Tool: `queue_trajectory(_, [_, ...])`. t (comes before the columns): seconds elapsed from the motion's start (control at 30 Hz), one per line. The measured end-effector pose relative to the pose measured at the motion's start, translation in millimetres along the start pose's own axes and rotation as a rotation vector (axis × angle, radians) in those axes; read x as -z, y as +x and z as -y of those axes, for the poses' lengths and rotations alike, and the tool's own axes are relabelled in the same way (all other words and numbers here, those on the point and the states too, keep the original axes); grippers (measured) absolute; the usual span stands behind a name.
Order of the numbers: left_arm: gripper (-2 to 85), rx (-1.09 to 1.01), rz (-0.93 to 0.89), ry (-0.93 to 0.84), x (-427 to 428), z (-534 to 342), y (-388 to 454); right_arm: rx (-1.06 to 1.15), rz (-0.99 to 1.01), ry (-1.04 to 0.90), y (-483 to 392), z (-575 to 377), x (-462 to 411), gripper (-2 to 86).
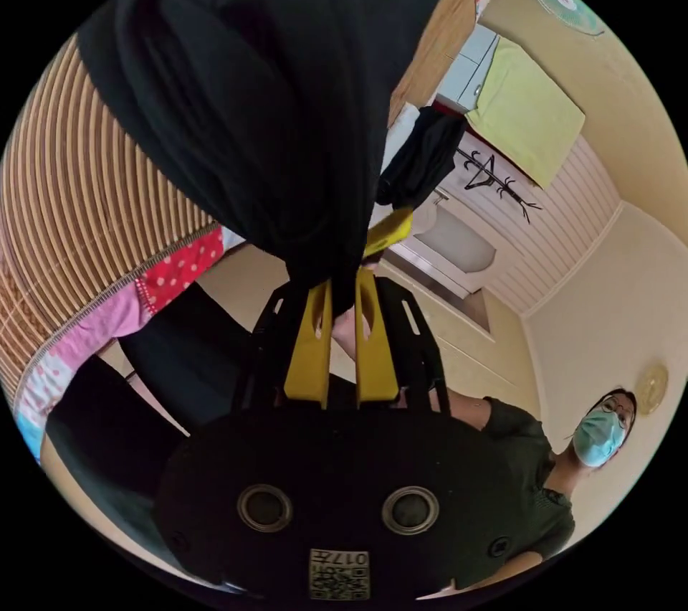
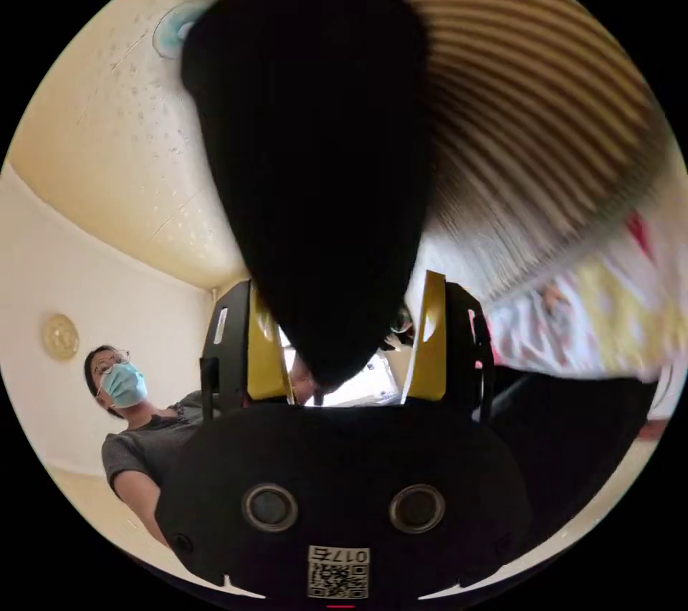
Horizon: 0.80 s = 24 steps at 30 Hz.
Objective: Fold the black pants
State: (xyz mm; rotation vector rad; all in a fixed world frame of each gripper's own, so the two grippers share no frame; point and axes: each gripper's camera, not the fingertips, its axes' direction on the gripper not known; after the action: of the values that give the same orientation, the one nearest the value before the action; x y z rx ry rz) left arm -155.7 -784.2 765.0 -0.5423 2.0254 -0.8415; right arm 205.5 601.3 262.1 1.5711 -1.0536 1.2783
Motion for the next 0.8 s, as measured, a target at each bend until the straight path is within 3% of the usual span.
queue_trajectory(0.13, [5.5, -0.049, 0.086, 0.104, 10.3, -41.0, 33.1, 0.049, -0.020, -0.046, -7.4, 28.0, -15.1, 21.0])
queue_trajectory(0.23, [4.9, -0.175, 0.028, 0.064, 25.6, -61.6, 59.7, 0.210, 0.056, -0.017, -44.8, 48.0, -13.9, 19.7])
queue_trajectory(0.33, [4.9, -0.244, 0.089, 0.019, 42.5, -89.5, 77.4, 0.402, 0.075, 0.002, -115.7, 79.8, -7.7, 18.6])
queue_trajectory(0.6, [5.0, -0.011, 0.107, 0.080, 106.4, -161.2, 48.7, 0.961, -0.117, 0.095, -356.1, 86.8, 86.3, 15.8])
queue_trajectory(0.7, [5.0, 0.007, 0.047, 0.151, 125.3, -185.5, 44.3, 1.033, -0.186, 0.197, -387.4, 70.3, 145.2, 14.7])
queue_trajectory(0.8, [4.2, 0.030, 0.028, 0.201, 136.4, -204.4, 39.9, 0.960, -0.217, 0.328, -365.7, 68.0, 211.2, 13.5])
